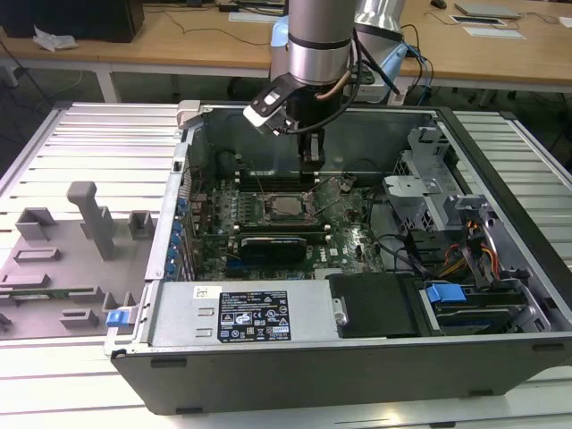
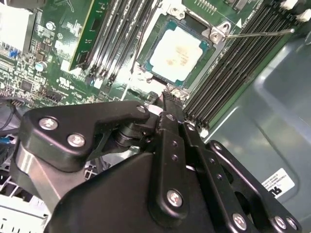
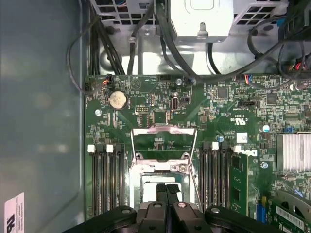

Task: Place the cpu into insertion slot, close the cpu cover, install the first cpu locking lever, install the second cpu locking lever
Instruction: 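Close the cpu cover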

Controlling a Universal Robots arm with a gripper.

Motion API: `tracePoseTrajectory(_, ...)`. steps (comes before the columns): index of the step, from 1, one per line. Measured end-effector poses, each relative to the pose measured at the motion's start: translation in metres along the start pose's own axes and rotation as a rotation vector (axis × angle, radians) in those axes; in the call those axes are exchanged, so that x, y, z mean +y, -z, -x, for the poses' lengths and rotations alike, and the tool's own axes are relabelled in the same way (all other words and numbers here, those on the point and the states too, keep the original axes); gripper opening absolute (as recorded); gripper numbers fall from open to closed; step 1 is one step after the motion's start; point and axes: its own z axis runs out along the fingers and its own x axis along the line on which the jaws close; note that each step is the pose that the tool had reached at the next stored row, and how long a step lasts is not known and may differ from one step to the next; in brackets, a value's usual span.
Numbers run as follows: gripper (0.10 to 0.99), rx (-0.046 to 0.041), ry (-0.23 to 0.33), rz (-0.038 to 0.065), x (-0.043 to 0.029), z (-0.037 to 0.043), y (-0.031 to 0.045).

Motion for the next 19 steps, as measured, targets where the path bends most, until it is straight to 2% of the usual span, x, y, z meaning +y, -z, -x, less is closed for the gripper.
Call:
tracePoseTrajectory(3, 0.106, 0.0001, 0.0, 0.0, 0.0004, 0.0, 0.0038)
tracePoseTrajectory(5, 0.106, 0.0002, 0.0, 0.0, 0.001, 0.0, 0.0038)
tracePoseTrajectory(8, 0.106, 0.0001, 0.0, 0.0, 0.0063, -0.0001, 0.0037)
tracePoseTrajectory(15, 0.106, 0.0002, 0.0, 0.0, 0.035, -0.0006, 0.0026)
tracePoseTrajectory(17, 0.106, 0.0001, 0.0, 0.0, 0.0506, -0.0008, 0.0021)
tracePoseTrajectory(19, 0.106, 0.0001, 0.0, -0.001, 0.0609, -0.001, 0.0017)
